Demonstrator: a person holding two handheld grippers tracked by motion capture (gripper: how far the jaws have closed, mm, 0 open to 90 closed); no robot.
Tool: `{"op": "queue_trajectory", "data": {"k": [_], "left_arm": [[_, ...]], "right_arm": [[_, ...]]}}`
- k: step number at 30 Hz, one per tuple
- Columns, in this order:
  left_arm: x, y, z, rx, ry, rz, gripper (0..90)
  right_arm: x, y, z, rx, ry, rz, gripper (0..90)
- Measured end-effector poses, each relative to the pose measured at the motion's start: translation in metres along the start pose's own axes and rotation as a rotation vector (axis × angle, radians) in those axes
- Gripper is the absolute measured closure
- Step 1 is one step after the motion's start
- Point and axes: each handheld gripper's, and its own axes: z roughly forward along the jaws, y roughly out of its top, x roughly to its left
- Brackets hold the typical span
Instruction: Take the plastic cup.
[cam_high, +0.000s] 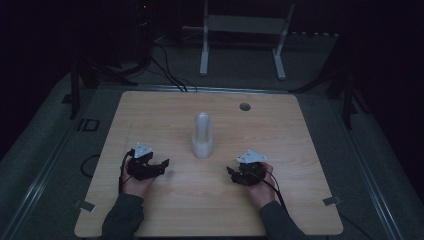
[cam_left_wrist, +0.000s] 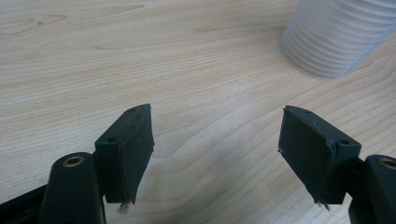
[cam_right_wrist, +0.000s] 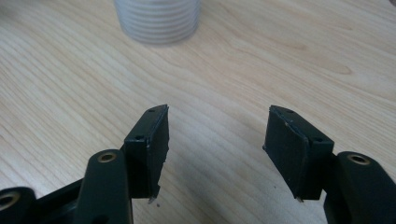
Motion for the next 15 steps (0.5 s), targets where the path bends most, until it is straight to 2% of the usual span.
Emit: {"op": "queue_trajectory", "data": {"k": [5, 10, 15], "left_arm": [[-0.001, 0.001, 0.000, 0.010, 0.007, 0.014, 27.9], [-0.002, 0.008, -0.005, -0.017, -0.021, 0.018, 27.9], [-0.006, 0.022, -0.017, -0.059, -0.044, 0.026, 27.9]], "right_arm": [[0.002, 0.000, 0.002, 0.009, 0.010, 0.001, 40.1], [0.006, 0.000, 0.004, 0.016, 0.021, -0.019, 41.4], [0.008, 0.001, 0.003, 0.018, 0.028, -0.012, 40.6]]}}
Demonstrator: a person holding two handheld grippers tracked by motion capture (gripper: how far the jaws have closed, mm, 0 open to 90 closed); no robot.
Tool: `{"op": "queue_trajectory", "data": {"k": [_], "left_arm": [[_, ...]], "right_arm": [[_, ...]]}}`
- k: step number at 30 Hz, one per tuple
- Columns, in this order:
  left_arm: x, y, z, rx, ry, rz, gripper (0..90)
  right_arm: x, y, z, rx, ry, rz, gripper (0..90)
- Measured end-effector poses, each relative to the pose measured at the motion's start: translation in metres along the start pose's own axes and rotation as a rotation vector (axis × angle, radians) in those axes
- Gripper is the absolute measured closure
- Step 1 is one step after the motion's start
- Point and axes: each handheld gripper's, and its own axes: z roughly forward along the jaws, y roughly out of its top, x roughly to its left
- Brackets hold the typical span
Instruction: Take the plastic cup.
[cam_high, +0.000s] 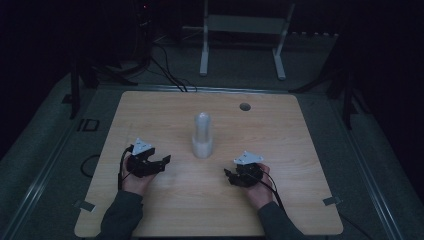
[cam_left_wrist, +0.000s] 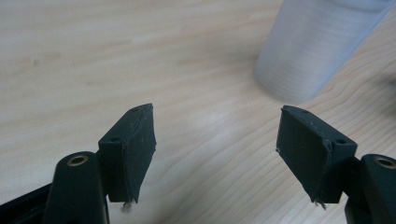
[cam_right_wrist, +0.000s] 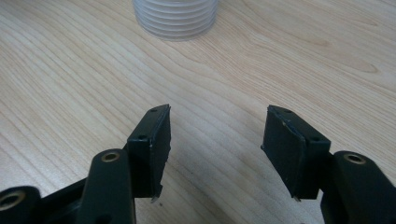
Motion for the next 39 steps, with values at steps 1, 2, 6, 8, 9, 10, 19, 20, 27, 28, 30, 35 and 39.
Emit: {"op": "queue_trajectory", "data": {"k": [1, 2, 6, 8, 9, 10, 19, 20, 27, 28, 30, 35, 39], "left_arm": [[-0.001, 0.004, -0.002, -0.007, -0.001, 0.009, 27.9], [-0.003, 0.009, -0.005, -0.013, 0.000, 0.021, 27.9], [-0.007, 0.026, -0.011, -0.046, -0.006, 0.040, 27.8], [-0.012, 0.040, -0.014, -0.066, -0.018, 0.058, 27.8], [-0.014, 0.044, -0.015, -0.074, -0.023, 0.062, 27.8], [-0.016, 0.050, -0.015, -0.078, -0.027, 0.074, 27.8], [-0.036, 0.089, -0.010, -0.113, -0.061, 0.156, 27.9], [-0.038, 0.092, -0.008, -0.115, -0.065, 0.162, 27.9], [-0.051, 0.108, 0.002, -0.121, -0.093, 0.203, 26.8], [-0.053, 0.110, 0.004, -0.120, -0.098, 0.208, 26.7], [-0.056, 0.113, 0.006, -0.117, -0.104, 0.218, 26.7], [-0.063, 0.120, 0.014, -0.119, -0.117, 0.225, 26.6], [-0.066, 0.125, 0.023, -0.114, -0.130, 0.226, 25.7]], "right_arm": [[0.000, 0.000, 0.000, 0.000, -0.001, -0.001, 40.4], [0.000, 0.000, -0.001, -0.001, -0.001, -0.005, 40.4], [0.003, 0.001, -0.001, 0.005, 0.003, -0.012, 41.1], [0.005, 0.001, 0.001, 0.008, 0.006, -0.017, 40.7], [0.006, 0.002, 0.001, 0.009, 0.006, -0.022, 40.7], [0.006, 0.002, 0.001, 0.008, 0.006, -0.027, 40.6], [0.008, 0.003, 0.000, 0.007, 0.011, -0.040, 40.3], [0.008, 0.003, 0.001, 0.007, 0.012, -0.040, 40.4], [0.009, 0.002, 0.001, 0.009, 0.010, -0.043, 39.6], [0.009, 0.002, 0.001, 0.009, 0.008, -0.044, 39.6], [0.009, 0.002, 0.002, 0.009, 0.006, -0.045, 39.6], [0.008, 0.001, 0.001, 0.010, 0.002, -0.036, 39.3], [0.008, 0.001, 0.001, 0.009, 0.000, -0.038, 39.2]]}}
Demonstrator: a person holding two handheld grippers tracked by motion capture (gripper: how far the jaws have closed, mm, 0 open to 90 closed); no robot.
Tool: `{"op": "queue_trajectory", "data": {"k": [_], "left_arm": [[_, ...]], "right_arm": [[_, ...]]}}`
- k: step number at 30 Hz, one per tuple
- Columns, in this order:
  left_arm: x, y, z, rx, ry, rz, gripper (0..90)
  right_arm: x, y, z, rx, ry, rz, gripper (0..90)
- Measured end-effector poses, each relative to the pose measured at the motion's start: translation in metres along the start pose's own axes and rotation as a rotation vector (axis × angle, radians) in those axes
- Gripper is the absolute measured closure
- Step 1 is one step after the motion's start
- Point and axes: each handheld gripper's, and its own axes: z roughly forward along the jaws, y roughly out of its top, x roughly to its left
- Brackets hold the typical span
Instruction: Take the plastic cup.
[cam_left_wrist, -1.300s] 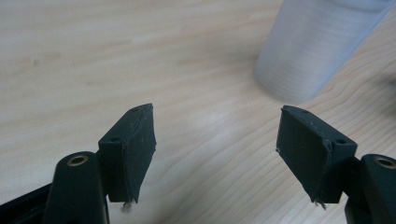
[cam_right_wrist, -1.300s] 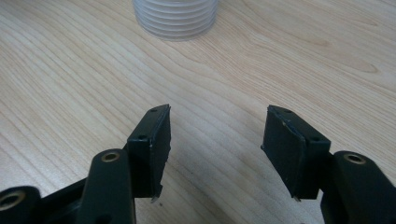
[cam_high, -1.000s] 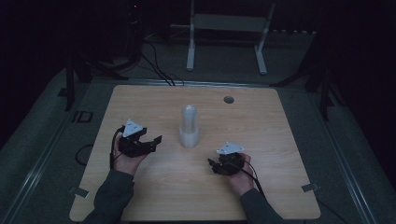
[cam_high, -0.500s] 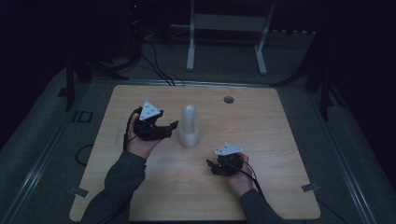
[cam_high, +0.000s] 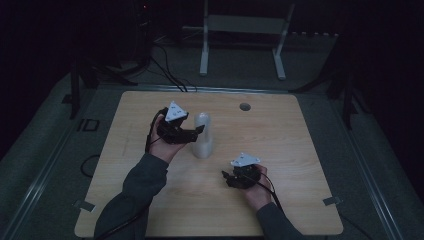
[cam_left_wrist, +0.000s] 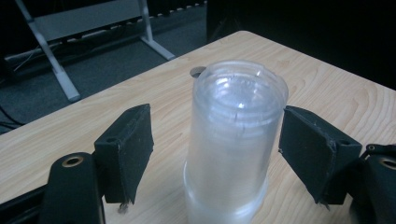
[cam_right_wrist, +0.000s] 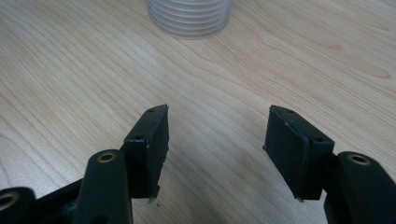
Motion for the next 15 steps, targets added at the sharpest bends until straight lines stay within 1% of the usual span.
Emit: {"op": "queue_trajectory", "data": {"k": [2, 5, 10, 12, 14, 15], "left_arm": [[-0.001, 0.002, 0.006, 0.006, -0.004, 0.007, 25.2], [-0.002, 0.003, 0.012, 0.013, -0.008, 0.009, 25.0], [-0.005, 0.004, 0.021, 0.029, -0.009, 0.024, 25.1], [-0.006, 0.004, 0.024, 0.030, -0.012, 0.021, 25.3], [-0.006, 0.005, 0.026, 0.033, -0.017, 0.027, 26.0], [-0.006, 0.005, 0.026, 0.033, -0.017, 0.027, 28.3]], "right_arm": [[0.000, 0.000, 0.000, 0.001, -0.001, -0.002, 39.2], [0.000, 0.000, 0.000, 0.000, -0.002, -0.002, 39.1], [0.000, 0.000, -0.001, 0.002, -0.002, 0.000, 39.0], [-0.001, 0.000, -0.001, 0.002, -0.003, 0.000, 39.0], [-0.001, -0.001, -0.001, 0.002, -0.004, -0.001, 39.0], [-0.001, -0.001, -0.001, 0.002, -0.004, -0.001, 39.0]]}}
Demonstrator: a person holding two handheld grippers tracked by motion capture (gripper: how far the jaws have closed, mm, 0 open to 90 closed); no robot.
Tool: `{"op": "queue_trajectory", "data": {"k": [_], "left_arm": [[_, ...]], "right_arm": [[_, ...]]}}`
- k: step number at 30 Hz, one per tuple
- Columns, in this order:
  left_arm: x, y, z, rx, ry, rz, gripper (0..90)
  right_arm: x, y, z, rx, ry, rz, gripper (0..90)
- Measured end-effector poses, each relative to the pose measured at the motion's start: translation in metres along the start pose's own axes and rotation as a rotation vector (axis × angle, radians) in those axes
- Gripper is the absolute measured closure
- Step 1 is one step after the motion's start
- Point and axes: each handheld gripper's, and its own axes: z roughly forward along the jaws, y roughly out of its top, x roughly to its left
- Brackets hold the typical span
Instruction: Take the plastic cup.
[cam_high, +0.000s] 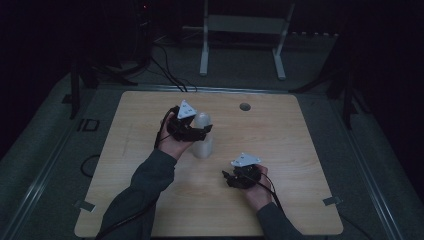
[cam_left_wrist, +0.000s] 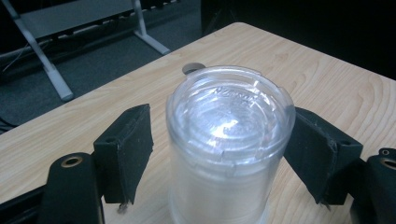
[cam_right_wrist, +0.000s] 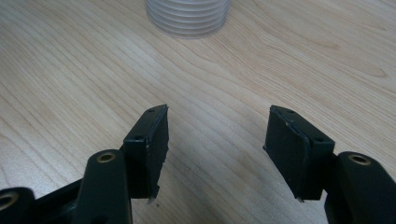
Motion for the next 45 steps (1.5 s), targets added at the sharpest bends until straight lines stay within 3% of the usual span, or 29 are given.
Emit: {"op": "queue_trajectory", "data": {"k": [5, 24, 31, 41, 43, 45], "left_arm": [[-0.001, 0.002, 0.000, -0.007, -0.014, 0.003, 36.5], [0.001, 0.022, -0.020, -0.054, -0.034, 0.016, 39.6], [0.001, 0.038, -0.035, -0.082, -0.034, 0.033, 40.3], [0.007, 0.054, -0.065, -0.146, -0.040, 0.021, 40.7], [0.007, 0.054, -0.065, -0.146, -0.040, 0.021, 40.8], [0.006, 0.058, -0.080, -0.163, -0.042, 0.028, 40.8]], "right_arm": [[0.000, 0.000, 0.000, 0.001, -0.003, 0.000, 39.0], [0.001, -0.001, 0.001, 0.004, -0.003, -0.006, 38.9], [0.001, -0.001, 0.000, 0.004, -0.001, -0.007, 38.8], [0.003, -0.001, 0.000, 0.002, 0.002, -0.002, 38.8], [0.003, -0.001, 0.000, 0.004, 0.002, -0.007, 38.8], [0.003, -0.001, 0.000, 0.004, 0.003, -0.008, 38.8]]}}
